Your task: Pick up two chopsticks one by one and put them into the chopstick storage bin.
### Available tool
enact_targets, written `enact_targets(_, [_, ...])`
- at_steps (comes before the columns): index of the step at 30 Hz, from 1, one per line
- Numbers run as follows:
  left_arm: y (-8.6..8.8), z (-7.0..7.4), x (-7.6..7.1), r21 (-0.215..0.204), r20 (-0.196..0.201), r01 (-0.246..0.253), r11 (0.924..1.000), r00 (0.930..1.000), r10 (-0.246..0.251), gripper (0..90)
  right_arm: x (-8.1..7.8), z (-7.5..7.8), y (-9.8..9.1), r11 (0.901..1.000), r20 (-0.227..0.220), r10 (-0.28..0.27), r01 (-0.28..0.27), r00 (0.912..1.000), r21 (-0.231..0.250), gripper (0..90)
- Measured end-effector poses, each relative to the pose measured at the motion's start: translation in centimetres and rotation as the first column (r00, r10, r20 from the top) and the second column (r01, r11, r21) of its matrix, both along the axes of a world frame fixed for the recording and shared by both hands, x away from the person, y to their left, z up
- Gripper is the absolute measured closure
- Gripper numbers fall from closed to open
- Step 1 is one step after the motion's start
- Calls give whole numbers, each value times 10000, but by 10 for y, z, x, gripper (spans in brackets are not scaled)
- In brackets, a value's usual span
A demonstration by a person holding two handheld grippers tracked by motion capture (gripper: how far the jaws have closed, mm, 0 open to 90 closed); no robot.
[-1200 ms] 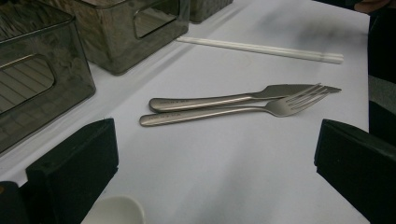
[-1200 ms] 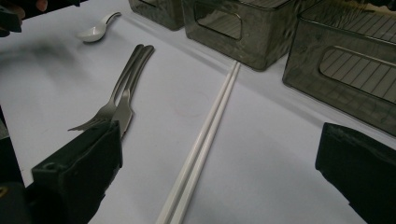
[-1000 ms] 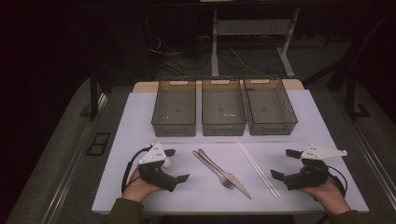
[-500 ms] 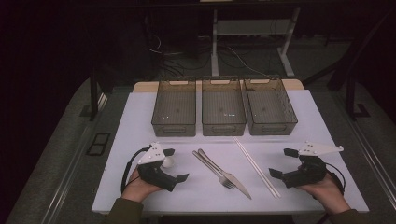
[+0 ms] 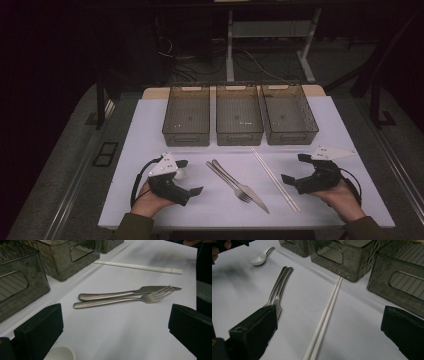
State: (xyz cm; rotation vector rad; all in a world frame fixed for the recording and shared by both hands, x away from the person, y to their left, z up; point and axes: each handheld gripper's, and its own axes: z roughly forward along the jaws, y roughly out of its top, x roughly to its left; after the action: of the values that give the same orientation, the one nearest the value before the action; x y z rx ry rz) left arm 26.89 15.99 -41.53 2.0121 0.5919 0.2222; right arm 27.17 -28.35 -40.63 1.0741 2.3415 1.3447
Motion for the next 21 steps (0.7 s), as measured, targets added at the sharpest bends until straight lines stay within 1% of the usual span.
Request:
enact_targets(2, [0,0,0,66,15,27,10000,10000,-27,0,2,0,2,10000,-50,-4,4,10000,9,8])
enact_targets(5, [-1,0,-1,38,22,41,10000,10000,-41,0,5,-1,3,10000,-67,15,-15,10000,7,7])
enact_targets(6, [-1,0,-1,27,17,39,10000,10000,-39,0,7,-1,4,10000,-162,10,-10,9999,-21,8])
enact_targets(7, [-1,0,-1,39,8,56,10000,10000,-56,0,7,-1,4,10000,-162,10,-10,9999,-21,8])
enact_targets(8, [-1,0,-1,35,-1,47,10000,10000,-47,0,10,-1,5,10000,-269,-27,25,9996,-72,35])
enact_targets(10, [-1,0,0,20,-19,50,10000,10000,-50,0,12,-1,5,10000,-268,-80,79,9996,-57,45])
enact_targets(21, [0,0,0,-36,-36,34,10000,10000,-35,0,25,-2,17,9998,-552,-185,179,9983,-105,64])
